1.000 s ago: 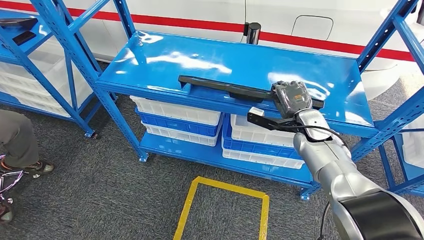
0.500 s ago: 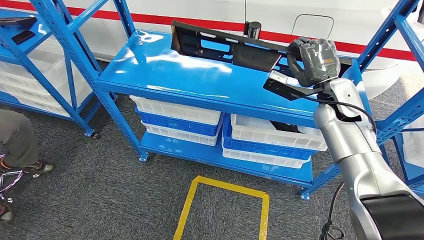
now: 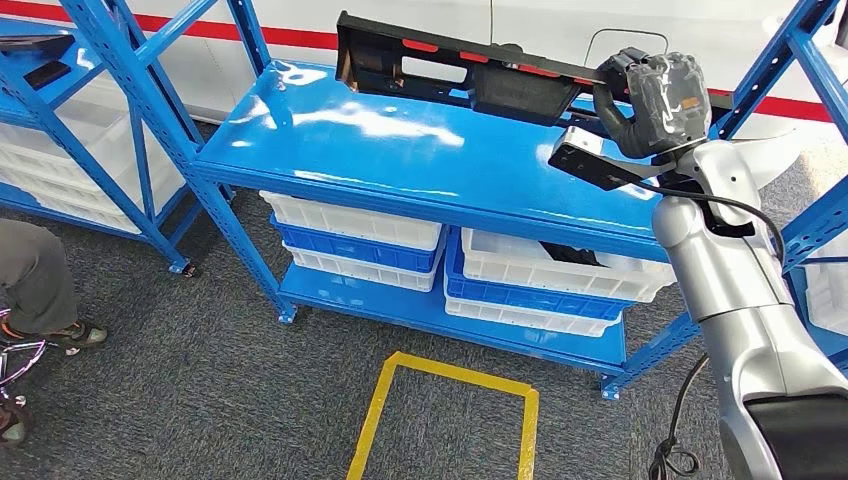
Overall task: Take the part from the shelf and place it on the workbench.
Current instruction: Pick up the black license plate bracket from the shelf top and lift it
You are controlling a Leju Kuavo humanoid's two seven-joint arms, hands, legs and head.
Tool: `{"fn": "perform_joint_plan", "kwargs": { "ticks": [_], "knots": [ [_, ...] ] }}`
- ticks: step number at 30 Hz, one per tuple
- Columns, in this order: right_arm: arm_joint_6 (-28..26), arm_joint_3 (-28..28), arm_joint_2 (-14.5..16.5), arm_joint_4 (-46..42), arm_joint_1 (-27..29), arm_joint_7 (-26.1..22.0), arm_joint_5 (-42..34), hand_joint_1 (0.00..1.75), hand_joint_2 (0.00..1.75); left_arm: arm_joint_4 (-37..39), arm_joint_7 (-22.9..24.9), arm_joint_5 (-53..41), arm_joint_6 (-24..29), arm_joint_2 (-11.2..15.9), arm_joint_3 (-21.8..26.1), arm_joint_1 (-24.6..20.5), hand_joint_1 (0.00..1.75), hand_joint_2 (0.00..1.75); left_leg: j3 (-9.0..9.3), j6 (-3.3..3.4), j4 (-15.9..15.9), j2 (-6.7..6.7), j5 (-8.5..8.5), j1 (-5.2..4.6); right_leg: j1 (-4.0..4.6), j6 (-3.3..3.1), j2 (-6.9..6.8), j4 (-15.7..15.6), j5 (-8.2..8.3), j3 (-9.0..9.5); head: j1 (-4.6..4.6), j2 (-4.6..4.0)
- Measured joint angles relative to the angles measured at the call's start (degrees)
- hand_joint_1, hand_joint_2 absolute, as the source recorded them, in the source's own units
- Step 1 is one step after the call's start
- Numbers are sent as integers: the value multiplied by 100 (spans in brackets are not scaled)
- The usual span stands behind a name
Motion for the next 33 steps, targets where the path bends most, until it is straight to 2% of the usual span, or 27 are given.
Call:
{"fn": "perform_joint_plan", "kwargs": {
  "ticks": [33],
  "knots": [
    [-155,46,-280,-245,324,61,-115,175,175,0,184,6,-147,-7,93,-12,0,175,0,0,0,-1,0,0,1,0,0,0,0,0,-1,0]
  ]
}}
